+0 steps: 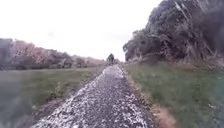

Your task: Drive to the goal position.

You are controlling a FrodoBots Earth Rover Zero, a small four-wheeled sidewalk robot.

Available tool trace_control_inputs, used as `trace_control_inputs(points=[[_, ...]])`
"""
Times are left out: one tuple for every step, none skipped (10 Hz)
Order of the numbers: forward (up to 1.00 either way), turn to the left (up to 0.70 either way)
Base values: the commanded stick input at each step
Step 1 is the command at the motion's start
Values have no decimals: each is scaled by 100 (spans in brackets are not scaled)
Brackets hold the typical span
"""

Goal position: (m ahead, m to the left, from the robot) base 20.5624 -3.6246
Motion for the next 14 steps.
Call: trace_control_inputs(points=[[60, -11], [60, 0], [60, 0], [60, 0], [60, 0], [60, 0], [60, 0], [60, 0], [60, 0], [60, 0], [60, 0], [60, 0], [60, 0], [60, 0]])
